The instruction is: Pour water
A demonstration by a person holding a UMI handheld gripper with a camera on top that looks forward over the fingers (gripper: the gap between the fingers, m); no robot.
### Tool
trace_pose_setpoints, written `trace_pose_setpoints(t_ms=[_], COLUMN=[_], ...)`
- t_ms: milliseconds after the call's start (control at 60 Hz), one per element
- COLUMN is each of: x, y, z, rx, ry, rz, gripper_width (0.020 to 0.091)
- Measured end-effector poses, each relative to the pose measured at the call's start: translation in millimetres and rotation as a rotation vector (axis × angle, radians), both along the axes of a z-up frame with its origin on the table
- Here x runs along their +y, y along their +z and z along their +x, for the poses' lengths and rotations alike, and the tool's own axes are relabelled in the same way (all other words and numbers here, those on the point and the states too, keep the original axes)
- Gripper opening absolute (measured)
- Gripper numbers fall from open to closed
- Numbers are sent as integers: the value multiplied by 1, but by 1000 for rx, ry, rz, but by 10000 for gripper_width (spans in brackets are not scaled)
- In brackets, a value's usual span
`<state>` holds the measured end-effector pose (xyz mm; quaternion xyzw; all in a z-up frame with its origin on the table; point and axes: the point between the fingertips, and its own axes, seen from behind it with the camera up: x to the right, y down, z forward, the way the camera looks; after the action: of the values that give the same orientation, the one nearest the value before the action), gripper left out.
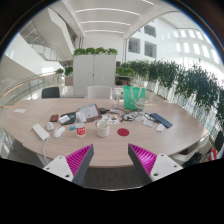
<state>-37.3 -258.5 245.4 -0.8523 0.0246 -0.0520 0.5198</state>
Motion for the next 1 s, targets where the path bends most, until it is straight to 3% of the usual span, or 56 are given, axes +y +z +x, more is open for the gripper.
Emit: trace_pose_setpoints(t_ms=[133,283,433,583,1000], x=[1,11,32,73,279], y=[-2,-15,-33,-81,-169], z=[-6,-26,-58,-97,-171], rx=[10,-4,-15,11,49], ry=[-51,-40,63,156,293], rz=[0,-7,35,44,73], gripper_width=[828,828,828,826,828])
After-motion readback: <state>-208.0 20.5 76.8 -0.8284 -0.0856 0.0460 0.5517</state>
